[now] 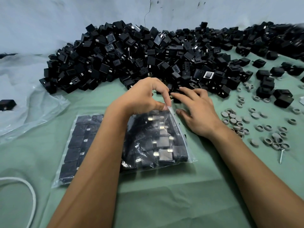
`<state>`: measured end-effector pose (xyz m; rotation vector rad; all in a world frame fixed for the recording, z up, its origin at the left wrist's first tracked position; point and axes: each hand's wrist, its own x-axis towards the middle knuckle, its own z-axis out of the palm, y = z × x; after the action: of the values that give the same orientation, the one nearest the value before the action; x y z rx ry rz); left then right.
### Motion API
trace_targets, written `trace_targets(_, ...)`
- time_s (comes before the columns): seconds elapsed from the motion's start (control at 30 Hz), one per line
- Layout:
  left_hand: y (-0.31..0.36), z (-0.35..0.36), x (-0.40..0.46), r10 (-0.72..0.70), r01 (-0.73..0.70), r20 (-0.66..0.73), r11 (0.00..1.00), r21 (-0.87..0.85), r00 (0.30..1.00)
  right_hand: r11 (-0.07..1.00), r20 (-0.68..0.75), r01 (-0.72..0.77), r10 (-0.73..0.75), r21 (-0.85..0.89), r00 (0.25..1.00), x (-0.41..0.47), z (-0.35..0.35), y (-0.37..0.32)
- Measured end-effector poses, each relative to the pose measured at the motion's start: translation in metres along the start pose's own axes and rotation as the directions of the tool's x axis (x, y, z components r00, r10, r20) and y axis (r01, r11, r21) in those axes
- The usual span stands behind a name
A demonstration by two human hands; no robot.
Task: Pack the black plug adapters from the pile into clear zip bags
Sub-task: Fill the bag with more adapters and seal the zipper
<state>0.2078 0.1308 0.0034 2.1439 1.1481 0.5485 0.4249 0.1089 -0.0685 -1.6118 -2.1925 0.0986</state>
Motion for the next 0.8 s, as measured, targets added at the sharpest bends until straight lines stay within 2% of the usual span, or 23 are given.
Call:
trace_targets(0.07,0.000,0.000,0.000,-0.002,0.002,-0.002,1.000,0.010,1.000,0.999,-0.005,0.017,-0.017,0.030,1.000,0.001,0.000,-0.002)
trace_targets(0.2,0.000,0.000,0.001,-0.011,0.011,-0.005,0.999,0.038,1.000,0.988,-0.173,0.018,0.008,0.153,0.985,0.000,-0.003,0.001)
trace_targets(0.37,0.001,-0.001,0.001,0.006,-0.005,-0.007,0.998,0.055,1.000,0.992,-0.041,0.028,-0.023,0.123,0.999,-0.001,-0.001,0.001)
trace_targets(0.43,0.002,0.000,0.001,0.010,-0.010,-0.008,0.999,0.052,1.000,0.991,-0.047,0.046,-0.040,0.124,0.998,0.000,-0.001,0.002)
trace_targets(0.53,0.002,0.000,0.002,0.019,-0.018,-0.020,0.998,0.061,1.000,0.975,-0.105,0.026,-0.003,0.220,0.994,-0.001,-0.006,0.001)
trace_targets(0.6,0.002,0.000,0.002,0.026,-0.024,-0.031,0.997,0.070,0.999,0.934,-0.141,-0.030,0.085,0.355,0.986,-0.004,-0.013,0.002)
trace_targets(0.67,0.002,-0.001,0.003,0.036,-0.032,-0.042,0.996,0.080,0.998,0.863,-0.103,-0.047,0.114,0.504,0.988,-0.007,-0.023,0.005)
trace_targets(0.8,0.005,-0.001,0.003,0.084,-0.077,-0.066,0.991,0.110,0.994,0.717,0.070,-0.020,-0.040,0.697,0.997,-0.013,-0.031,-0.002)
